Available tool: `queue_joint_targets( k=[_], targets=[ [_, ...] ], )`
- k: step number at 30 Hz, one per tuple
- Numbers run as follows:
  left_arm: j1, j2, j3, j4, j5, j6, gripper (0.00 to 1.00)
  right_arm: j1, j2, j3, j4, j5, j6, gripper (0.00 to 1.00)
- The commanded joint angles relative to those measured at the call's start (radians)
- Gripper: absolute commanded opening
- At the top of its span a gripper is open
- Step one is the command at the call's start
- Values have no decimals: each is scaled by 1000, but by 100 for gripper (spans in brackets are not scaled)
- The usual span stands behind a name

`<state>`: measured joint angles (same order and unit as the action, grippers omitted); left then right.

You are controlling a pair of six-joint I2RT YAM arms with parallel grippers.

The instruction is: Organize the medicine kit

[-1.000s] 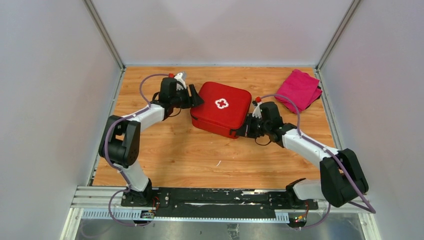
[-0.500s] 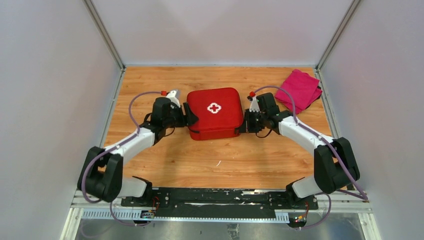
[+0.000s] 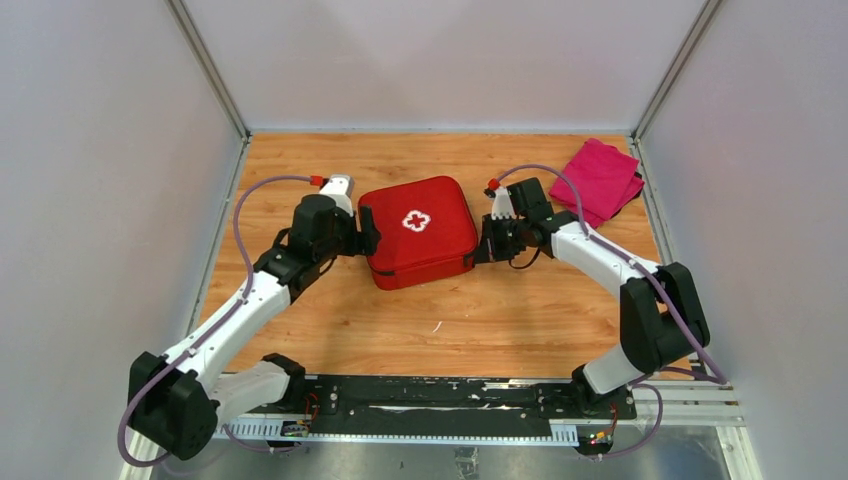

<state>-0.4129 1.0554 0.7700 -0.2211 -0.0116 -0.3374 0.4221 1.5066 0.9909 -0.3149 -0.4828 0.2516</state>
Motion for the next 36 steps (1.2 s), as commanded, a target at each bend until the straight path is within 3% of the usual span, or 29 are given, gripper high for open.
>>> queue_joint_targets(
  k=[1,7,17,36],
  targets=[
    [-77,13,11,-55,-90,114,75,3,15,30,-19,-52,-30,0],
    [-206,55,11,-5,-71,206,75,4,28,40,-28,-54,-35,0],
    [-325,192,47,-33,-63,259,75,4,44,57,-38,-64,-41,0],
    [-339,340,91,-62,-57,194,63,24,93,103,-67,-274,-80,0]
  ],
)
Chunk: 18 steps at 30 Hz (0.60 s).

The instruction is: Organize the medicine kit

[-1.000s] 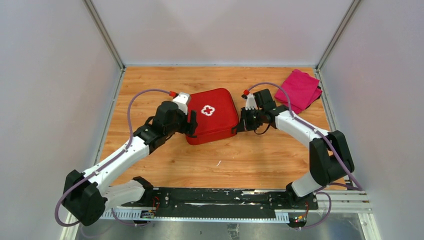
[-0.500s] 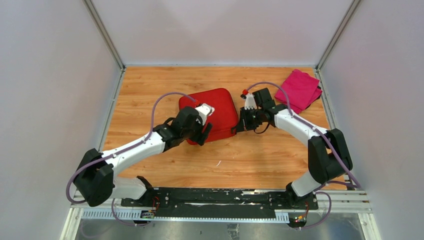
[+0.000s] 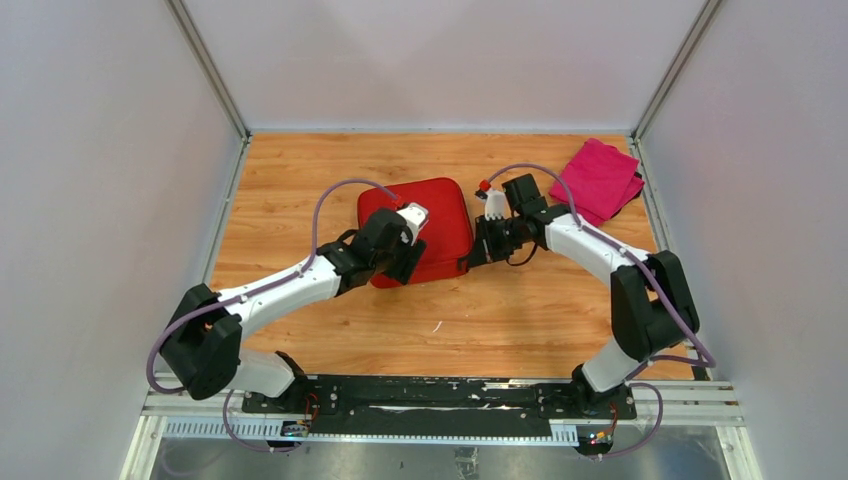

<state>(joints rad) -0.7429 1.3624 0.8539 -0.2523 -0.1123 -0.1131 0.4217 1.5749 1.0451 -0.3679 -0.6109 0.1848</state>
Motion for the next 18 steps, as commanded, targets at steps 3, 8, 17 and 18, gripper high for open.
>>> queue_joint_targets(
  k=[3,8,17,18],
  targets=[
    [-9,38,7,-26,51,-35,63,38,46,63,-16,-192,-19,0],
    [-9,40,6,-23,57,-41,62,70,85,93,-49,-210,-44,0],
    [-9,45,3,-12,67,-49,61,214,57,52,40,124,79,0],
    [-9,45,4,-11,69,-51,61,230,58,52,47,139,89,0]
  ],
)
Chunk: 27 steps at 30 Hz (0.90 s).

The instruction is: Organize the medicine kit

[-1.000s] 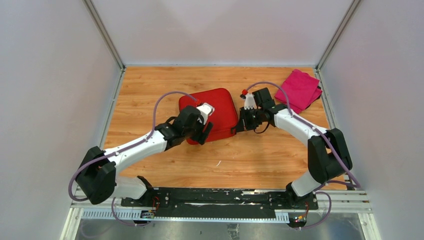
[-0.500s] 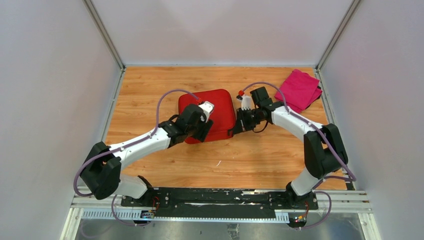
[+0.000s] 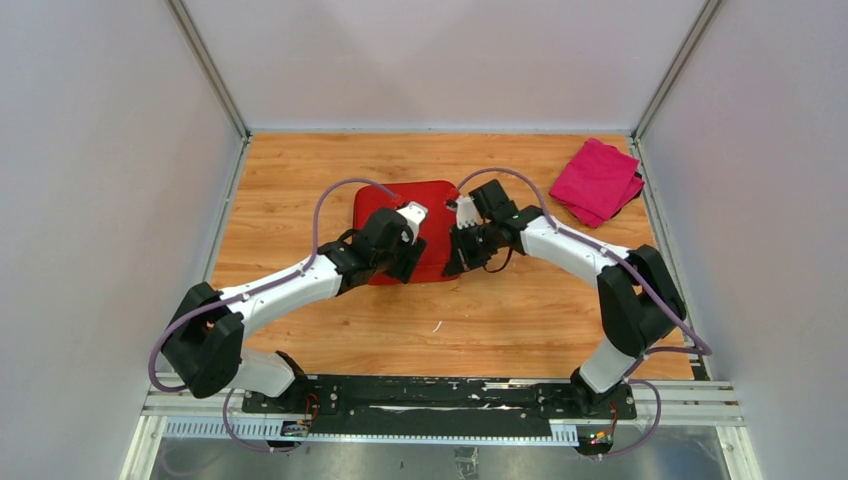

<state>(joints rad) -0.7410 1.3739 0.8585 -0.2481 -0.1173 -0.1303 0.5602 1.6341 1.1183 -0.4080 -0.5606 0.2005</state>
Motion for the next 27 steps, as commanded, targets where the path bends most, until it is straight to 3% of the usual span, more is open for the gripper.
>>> queue_joint_targets(
  k=[1,8,14,27],
  targets=[
    [-11,33,-2,-14,75,-35,61,107,2,-18,92,104,81,0],
    [-11,20,-3,-18,64,-38,62,134,-43,-29,123,199,105,0],
    [-11,-55,13,-38,25,-42,68,115,-198,-66,88,352,96,9],
    [-11,-386,-40,22,-221,-107,90,-24,-558,-143,17,637,69,50]
  ],
)
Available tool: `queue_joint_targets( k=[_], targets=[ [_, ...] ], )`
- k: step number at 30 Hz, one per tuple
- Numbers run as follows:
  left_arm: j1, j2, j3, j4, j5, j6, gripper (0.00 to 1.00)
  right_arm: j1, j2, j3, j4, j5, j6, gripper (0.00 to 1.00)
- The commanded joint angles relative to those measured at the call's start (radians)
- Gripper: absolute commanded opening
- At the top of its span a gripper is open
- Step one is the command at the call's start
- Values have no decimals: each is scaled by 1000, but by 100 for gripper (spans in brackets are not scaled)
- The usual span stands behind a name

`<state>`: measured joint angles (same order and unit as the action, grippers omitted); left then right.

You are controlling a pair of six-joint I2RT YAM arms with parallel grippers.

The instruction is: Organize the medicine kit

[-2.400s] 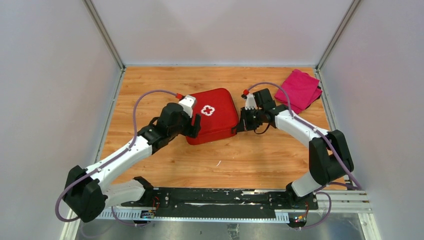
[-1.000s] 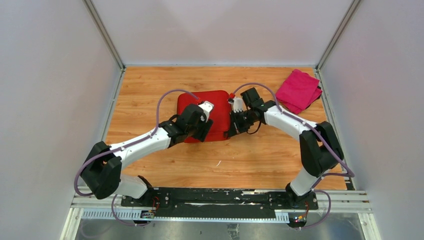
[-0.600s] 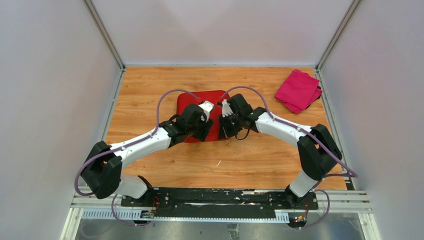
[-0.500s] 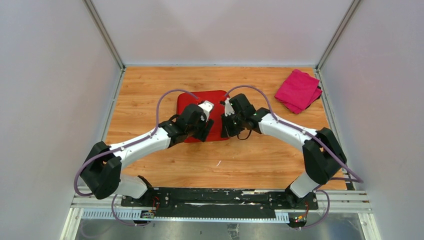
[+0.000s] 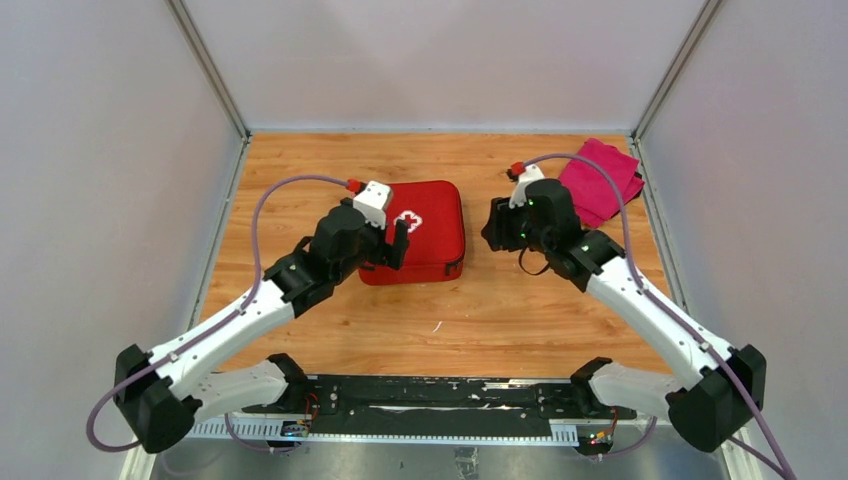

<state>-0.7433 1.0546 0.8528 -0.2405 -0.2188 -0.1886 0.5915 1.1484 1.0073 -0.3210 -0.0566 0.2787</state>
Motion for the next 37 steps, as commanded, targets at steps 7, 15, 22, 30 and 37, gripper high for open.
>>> queue_joint_targets(
  k=[7,15,22,30,37],
  targets=[
    [-8,-295,-128,-86,-372,-217,100,-78,-289,-101,-102,306,-29,80],
    [-8,-410,-175,-303,-624,-317,100,-78,-527,-216,-104,389,-90,87],
    [-8,-445,-210,-348,-676,-346,100,-78,-656,-299,-78,408,-102,90],
    [-8,-608,-293,-278,-640,-324,100,-78,-725,-338,-64,430,-71,95],
    [-8,-645,-289,-285,-640,-302,100,-78,-734,-337,-65,438,-69,96]
  ],
)
